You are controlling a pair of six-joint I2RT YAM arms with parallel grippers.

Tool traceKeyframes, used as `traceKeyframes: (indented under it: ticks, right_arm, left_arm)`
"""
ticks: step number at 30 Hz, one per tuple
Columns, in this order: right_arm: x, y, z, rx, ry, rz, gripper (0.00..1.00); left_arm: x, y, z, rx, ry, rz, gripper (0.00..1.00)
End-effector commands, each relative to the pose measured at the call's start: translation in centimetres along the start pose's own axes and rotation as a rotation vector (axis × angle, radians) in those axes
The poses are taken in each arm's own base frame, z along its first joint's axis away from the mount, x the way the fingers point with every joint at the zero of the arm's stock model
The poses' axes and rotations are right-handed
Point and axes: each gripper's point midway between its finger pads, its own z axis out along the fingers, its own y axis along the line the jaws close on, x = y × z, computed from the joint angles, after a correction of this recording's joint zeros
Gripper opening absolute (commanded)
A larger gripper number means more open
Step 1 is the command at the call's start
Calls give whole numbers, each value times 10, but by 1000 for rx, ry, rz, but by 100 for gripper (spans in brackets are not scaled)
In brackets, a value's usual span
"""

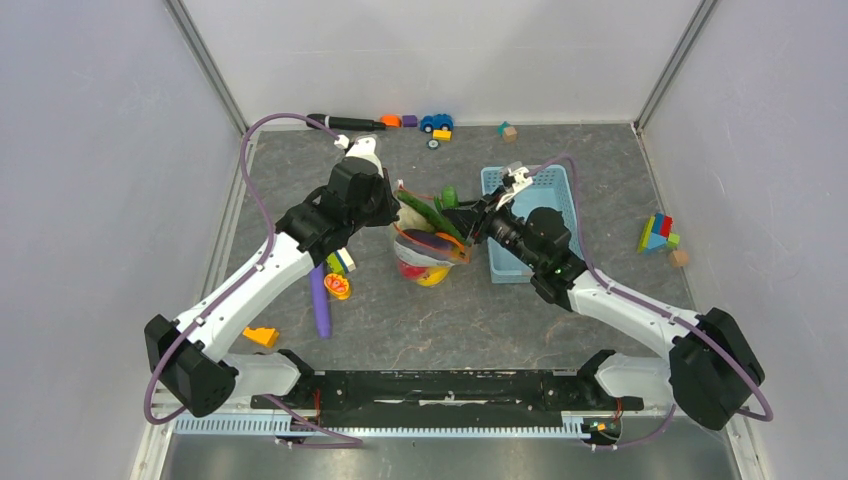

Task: Place the food in the zip-top bag and seal the zipper
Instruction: Place the fake vegetable in the zipper food storage bag.

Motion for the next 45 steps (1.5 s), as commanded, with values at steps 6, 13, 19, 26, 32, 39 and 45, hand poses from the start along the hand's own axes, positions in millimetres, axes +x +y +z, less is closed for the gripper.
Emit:
traceKeyframes:
  ticks: [6, 13, 19, 26, 32, 39, 45]
  right_arm:
    - [-8, 18, 22, -74, 17, -34, 11]
    - [29, 37, 45, -125, 187, -207, 13]
    - [56, 28, 54, -96, 295, -255, 13]
    - [77, -3, 57, 64, 432, -307, 13]
    - [81, -19, 61, 165, 472, -334, 13]
    - [81, 0, 62, 69, 500, -327, 35]
    - [57, 23, 61, -28, 452, -344, 46]
  left_arm:
    - [-12, -11, -13, 55, -35, -37, 2]
    - [-16, -23, -17, 116, -36, -35, 2]
    - [-20, -25, -21, 129, -50, -40, 2]
    - [-27, -27, -27, 138, -71, -43, 2]
    - [-27, -30, -28, 152, -69, -44, 2]
    - [-24, -22, -21, 106, -72, -65, 2]
    - [-16, -18, -9, 78, -41, -69, 2]
